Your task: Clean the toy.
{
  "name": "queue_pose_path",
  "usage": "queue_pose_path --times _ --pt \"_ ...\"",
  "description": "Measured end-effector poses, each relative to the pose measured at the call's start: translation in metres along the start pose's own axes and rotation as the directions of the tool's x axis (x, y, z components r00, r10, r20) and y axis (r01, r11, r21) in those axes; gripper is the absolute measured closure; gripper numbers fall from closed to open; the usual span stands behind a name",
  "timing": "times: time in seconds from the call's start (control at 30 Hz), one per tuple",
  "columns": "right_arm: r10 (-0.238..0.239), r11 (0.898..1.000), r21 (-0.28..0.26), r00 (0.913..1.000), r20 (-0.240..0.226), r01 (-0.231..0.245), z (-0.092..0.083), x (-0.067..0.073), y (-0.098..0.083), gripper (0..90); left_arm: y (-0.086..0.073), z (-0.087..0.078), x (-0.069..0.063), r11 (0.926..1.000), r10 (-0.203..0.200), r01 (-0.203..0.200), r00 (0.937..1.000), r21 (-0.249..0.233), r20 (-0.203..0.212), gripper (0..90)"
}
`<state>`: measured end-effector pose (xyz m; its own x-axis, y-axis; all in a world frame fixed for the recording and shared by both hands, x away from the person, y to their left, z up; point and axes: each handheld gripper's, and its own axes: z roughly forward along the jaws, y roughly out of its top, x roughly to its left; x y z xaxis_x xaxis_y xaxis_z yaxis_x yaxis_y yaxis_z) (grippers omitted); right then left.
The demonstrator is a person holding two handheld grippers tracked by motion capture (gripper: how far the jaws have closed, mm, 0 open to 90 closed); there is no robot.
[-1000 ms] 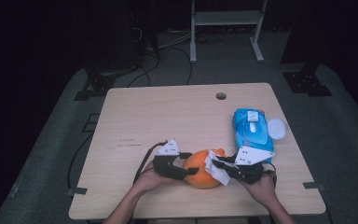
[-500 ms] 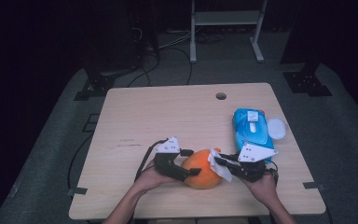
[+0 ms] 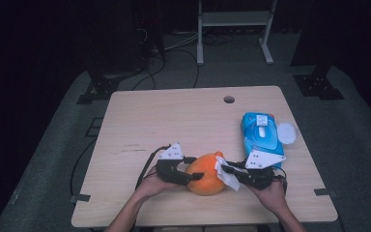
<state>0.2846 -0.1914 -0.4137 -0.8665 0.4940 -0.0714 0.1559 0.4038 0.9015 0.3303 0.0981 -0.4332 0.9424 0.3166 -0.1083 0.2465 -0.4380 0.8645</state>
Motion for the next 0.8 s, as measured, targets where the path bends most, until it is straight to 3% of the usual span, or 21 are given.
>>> queue_pose_path --times 0.13,0.23,0.3,0.47,0.7,0.8 --pt "-0.039 0.999 -0.005 0.9983 -0.042 0.039 0.008 0.013 0.006 82.3 -0.002 -0.001 0.001 1.0 -0.01 0.01 0.9999 -0.001 0.004 37.2" --pt "-0.044 0.999 -0.003 0.9978 -0.049 0.044 0.008 0.013 0.007 82.4 -0.004 -0.003 0.002 0.9999 -0.011 0.011 0.9999 -0.006 0.01 37.5" --pt "-0.034 0.999 -0.001 0.9987 -0.039 0.034 0.006 0.008 0.005 82.3 -0.004 -0.003 0.002 0.9999 -0.012 0.012 0.9998 -0.006 0.017 37.9" --pt "0.045 0.999 -0.001 0.9989 -0.008 -0.045 0.002 -0.011 -0.006 82.3 -0.004 -0.003 0.002 0.9999 -0.013 0.013 0.9997 -0.004 0.019 38.3" --pt "0.095 0.995 0.03 0.9954 0.017 -0.095 0.0 -0.022 -0.016 82.2 -0.003 -0.002 0.001 1.0 0.004 -0.004 0.9997 0.001 0.023 38.6" --pt "0.082 0.996 0.019 0.9964 0.022 -0.083 0.0 -0.021 -0.011 82.3 -0.002 -0.002 -0.002 0.9997 0.023 -0.023 0.9993 0.001 0.029 38.9"
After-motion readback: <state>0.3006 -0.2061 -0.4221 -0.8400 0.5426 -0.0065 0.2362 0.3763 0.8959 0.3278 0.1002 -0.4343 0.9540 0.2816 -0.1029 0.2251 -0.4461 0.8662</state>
